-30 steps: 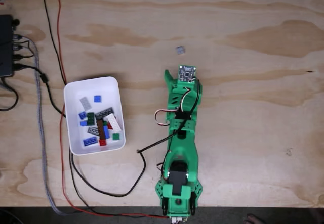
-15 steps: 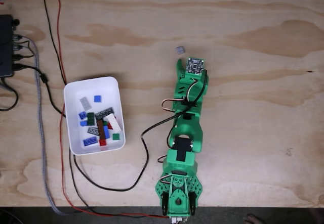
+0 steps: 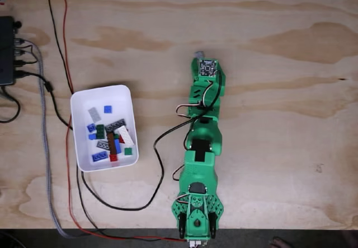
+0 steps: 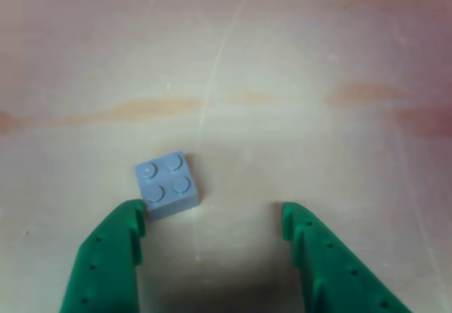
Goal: Put all lego bricks in the bin.
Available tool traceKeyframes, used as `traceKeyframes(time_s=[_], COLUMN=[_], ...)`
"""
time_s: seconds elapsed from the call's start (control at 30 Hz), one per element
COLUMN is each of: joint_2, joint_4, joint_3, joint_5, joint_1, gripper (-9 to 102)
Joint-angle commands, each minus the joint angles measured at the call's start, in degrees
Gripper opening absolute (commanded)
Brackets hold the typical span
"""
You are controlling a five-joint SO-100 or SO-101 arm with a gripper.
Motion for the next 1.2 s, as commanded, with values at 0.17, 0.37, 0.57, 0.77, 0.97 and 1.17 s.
traceKeyframes(time_s=[0.17,0.37,0.57,0.77,0.97,1.17], joint_2=[-1.93,-4.22,-0.97,34.98,46.85,42.98], joint_4=[-1.67,-1.67,2.64,52.12,93.34,101.07], joint_3=[-7.73,-10.2,-10.02,-17.4,-23.91,-26.46], joint_5=[-2.55,-4.13,-1.32,22.85,36.83,51.86], joint_1=[-2.29,-2.46,-2.11,-5.54,-28.04,-53.0], gripper=[12,5,0,0,0,0])
